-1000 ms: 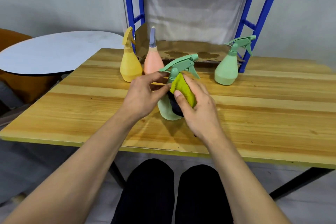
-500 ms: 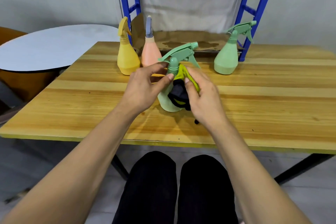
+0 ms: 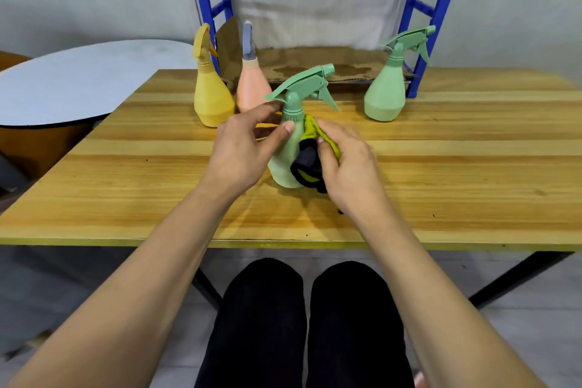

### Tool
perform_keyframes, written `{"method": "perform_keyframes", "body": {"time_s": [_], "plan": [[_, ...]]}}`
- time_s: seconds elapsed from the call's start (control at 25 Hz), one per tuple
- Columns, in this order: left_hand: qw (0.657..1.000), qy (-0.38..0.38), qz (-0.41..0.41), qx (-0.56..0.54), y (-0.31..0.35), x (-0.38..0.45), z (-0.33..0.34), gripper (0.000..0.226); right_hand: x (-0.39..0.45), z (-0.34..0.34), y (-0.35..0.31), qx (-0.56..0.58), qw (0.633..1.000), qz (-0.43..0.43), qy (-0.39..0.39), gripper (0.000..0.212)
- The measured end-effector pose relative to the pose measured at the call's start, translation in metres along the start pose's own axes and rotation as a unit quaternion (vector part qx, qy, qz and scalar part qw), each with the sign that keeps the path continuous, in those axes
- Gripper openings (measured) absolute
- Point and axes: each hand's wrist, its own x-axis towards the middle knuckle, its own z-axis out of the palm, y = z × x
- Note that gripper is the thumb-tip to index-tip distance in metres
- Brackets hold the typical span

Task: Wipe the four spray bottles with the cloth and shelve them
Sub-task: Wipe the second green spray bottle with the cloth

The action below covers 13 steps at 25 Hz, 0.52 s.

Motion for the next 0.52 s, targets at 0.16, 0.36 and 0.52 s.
{"method": "perform_keyframes", "body": {"time_s": [0.16, 0.36, 0.52], "plan": [[1.000, 0.008, -0.005, 0.023, 0.001, -0.002, -0.005, 0.043, -0.027, 0.008, 0.015, -0.109, 0.992, 0.055, -0.020, 0.042], [0.997, 0.072, -0.009, 0.014, 0.005, -0.010, 0.004, 0.036, -0.030, -0.002, 0.011, -0.116, 0.985, 0.091, -0.088, 0.061], [0.998, 0.041, -0.050, 0.010, 0.014, -0.004, 0.004, 0.037, -0.035, -0.006, 0.014, -0.071, 0.994, 0.081, -0.030, 0.049]]}}
